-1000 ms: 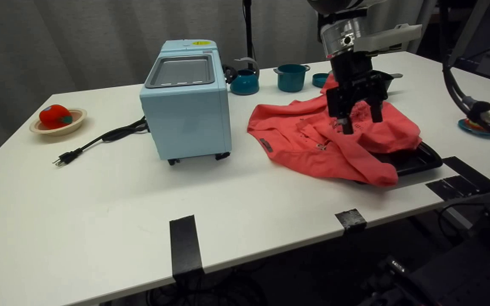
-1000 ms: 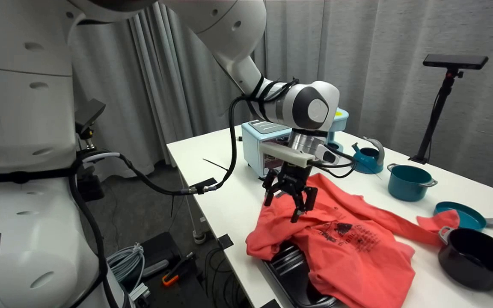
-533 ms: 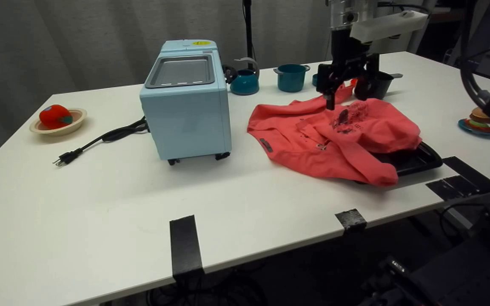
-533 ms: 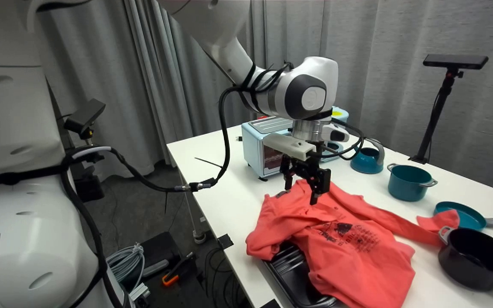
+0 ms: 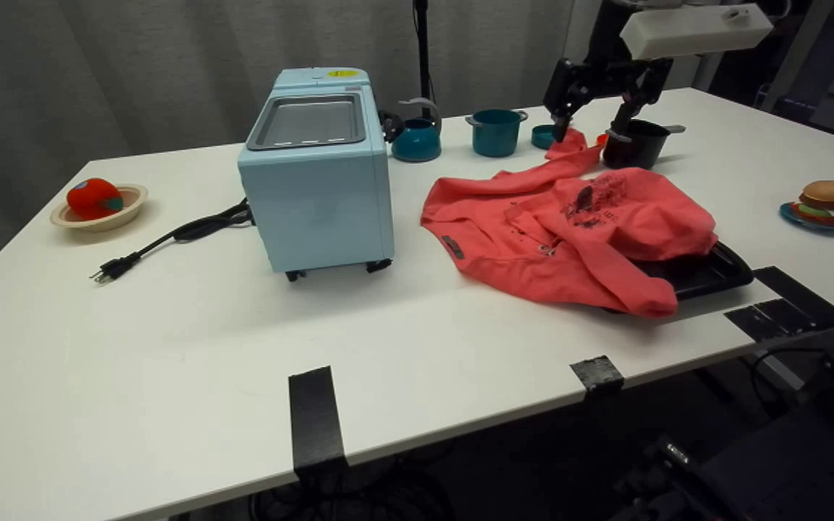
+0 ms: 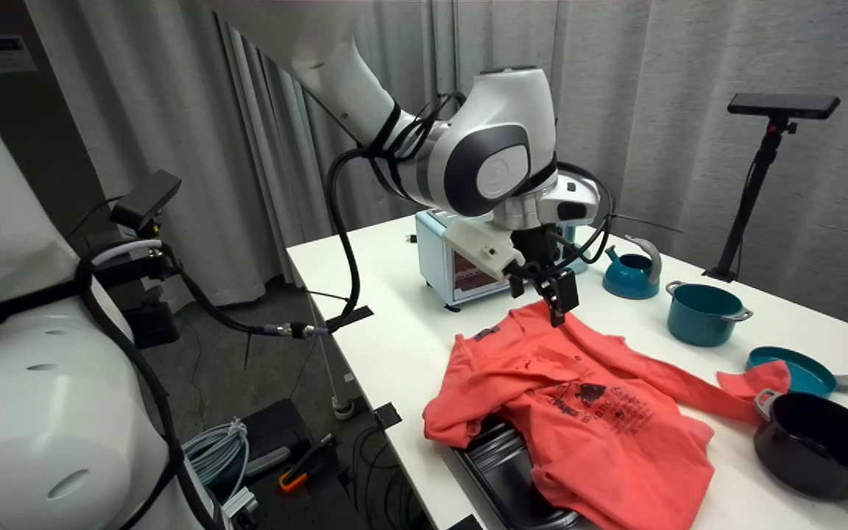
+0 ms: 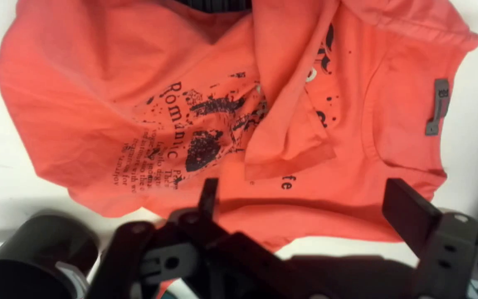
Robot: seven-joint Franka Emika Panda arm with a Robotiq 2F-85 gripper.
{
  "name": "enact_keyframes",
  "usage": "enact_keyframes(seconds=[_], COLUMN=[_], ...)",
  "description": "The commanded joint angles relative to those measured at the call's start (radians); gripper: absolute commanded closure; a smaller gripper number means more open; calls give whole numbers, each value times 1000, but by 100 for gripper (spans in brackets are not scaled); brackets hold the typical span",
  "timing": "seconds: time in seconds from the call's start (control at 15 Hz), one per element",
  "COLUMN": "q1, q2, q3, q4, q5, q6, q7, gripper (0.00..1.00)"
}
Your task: Unfold the orange cloth
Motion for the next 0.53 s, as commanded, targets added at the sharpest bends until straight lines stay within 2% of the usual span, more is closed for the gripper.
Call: enact_keyframes(seconds=[0.0,0.47], q1=[-15,-21], q2=[-21,-56], q3=[8,8], q4=[-25,-61], q5=[11,17], q6=[33,57], q7=[-3,-1], gripper=[0,0])
